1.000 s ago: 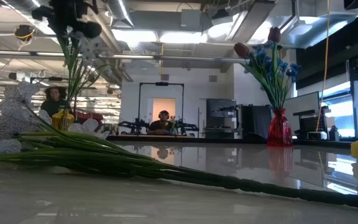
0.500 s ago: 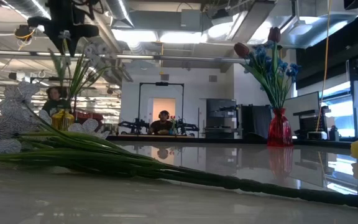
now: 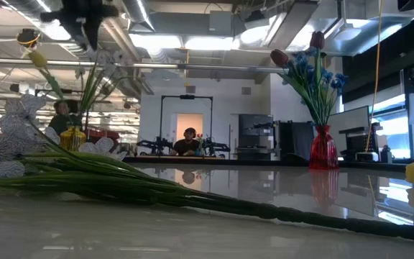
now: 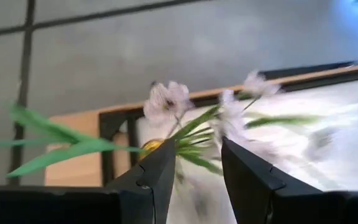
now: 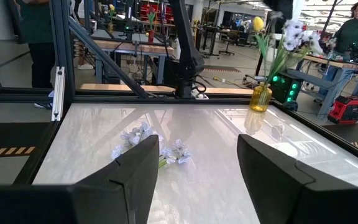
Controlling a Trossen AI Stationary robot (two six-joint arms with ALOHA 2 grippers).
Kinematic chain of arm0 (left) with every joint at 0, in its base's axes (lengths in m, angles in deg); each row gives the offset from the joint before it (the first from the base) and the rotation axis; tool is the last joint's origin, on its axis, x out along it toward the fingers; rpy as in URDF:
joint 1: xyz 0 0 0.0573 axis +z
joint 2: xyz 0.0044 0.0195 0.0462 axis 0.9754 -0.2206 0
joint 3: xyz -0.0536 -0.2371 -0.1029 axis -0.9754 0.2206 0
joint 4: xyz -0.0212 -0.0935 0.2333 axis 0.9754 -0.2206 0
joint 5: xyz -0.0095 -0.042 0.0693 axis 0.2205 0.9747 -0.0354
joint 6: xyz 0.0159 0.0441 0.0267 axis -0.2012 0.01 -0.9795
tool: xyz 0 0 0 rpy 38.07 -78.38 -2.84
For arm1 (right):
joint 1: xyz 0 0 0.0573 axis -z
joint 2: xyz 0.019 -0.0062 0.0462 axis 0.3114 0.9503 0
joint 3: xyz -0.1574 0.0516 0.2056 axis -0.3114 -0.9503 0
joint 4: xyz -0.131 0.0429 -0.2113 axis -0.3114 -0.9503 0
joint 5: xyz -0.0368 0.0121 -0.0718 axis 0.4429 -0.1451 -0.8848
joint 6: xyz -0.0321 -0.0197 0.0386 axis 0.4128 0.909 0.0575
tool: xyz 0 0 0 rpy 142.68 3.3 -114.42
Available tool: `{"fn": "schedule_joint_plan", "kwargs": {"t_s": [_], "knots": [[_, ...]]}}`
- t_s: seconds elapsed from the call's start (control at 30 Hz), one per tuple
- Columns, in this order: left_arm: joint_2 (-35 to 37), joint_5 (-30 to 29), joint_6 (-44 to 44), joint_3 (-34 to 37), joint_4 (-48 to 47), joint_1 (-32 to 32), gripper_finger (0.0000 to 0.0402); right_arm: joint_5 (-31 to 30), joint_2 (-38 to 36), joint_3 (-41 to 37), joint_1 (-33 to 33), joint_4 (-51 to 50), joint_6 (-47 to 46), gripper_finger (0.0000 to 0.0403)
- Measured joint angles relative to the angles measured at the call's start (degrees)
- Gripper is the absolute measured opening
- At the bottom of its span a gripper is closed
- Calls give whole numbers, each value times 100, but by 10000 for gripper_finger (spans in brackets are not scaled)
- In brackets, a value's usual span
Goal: Sort flowers into vase by color
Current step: Put the white flower into the yellow vase
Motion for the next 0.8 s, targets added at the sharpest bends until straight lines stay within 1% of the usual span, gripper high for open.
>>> {"fn": "schedule_joint_plan", "kwargs": {"t_s": [0.1, 0.2, 0.3, 0.4, 0.5, 0.57, 0.67, 0.8], "knots": [[8, 140, -46, -367, 16, -364, 128, 0, 0, 2, 0, 0, -2, 217], [10, 325, -112, -599, 72, -890, 128, 0, 0, 2, 0, 0, -6, 217], [55, 519, -133, -637, 202, -1582, 128, 0, 0, 1, 0, 0, -24, 217], [84, 559, 1, -512, 314, -2468, 128, 0, 0, 2, 0, -1, -28, 218], [80, 529, 294, -223, 540, -3507, 128, 0, 0, 2, -1, 0, -31, 217], [82, 519, 523, 114, 928, -4193, 128, 0, 0, 2, 0, -2, -31, 217], [72, 488, 633, 728, 1698, -5165, 128, 0, 0, 2, -1, 0, -33, 217], [-76, 487, 519, 1653, 3117, -6337, 128, 0, 0, 2, -1, -1, -33, 217]]}}
